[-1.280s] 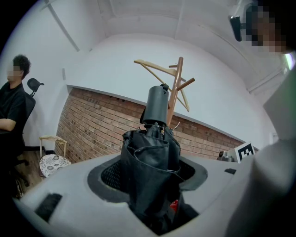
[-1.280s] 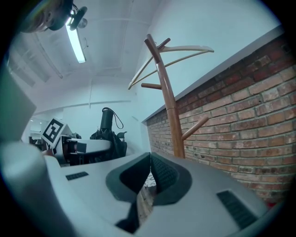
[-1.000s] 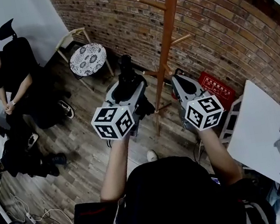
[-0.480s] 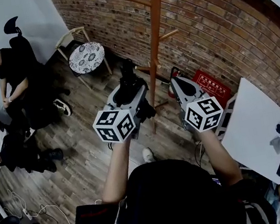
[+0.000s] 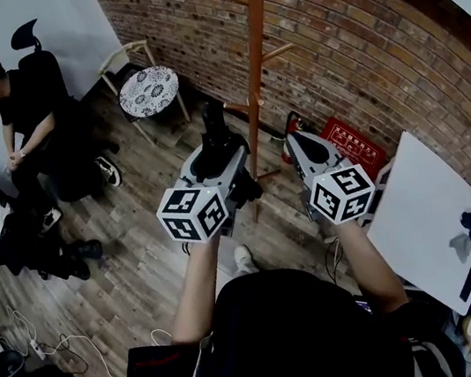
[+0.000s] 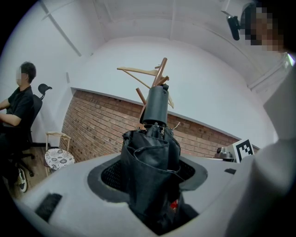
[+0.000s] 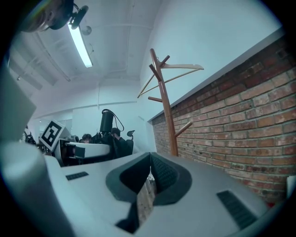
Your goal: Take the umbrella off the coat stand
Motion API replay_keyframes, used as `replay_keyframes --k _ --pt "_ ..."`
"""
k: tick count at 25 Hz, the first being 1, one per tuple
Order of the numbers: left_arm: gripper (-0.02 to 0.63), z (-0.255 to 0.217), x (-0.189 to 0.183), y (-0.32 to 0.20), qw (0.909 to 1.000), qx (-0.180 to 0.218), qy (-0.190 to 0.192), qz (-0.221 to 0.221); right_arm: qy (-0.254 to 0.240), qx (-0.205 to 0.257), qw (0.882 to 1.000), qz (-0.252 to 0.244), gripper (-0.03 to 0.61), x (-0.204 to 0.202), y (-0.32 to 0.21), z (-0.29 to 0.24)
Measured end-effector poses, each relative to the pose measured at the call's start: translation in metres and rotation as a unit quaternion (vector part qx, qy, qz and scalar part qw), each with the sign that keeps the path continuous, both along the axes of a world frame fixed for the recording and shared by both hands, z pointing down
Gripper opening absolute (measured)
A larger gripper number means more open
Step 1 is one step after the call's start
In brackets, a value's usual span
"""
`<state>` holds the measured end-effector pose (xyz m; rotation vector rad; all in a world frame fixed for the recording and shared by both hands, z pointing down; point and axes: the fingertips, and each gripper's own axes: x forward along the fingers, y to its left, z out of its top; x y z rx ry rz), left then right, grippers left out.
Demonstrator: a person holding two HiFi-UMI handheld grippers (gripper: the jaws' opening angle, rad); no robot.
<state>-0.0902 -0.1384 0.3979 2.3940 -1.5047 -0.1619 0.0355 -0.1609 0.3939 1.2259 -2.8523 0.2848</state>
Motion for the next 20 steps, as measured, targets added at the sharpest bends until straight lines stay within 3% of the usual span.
replay_keyframes --k 20 --pt "0.279 0.0 0.022 0.058 0.9995 0.005 0.0 -0.031 0.0 0.006 0.999 -0.038 0.029 0.014 0.05 0.002"
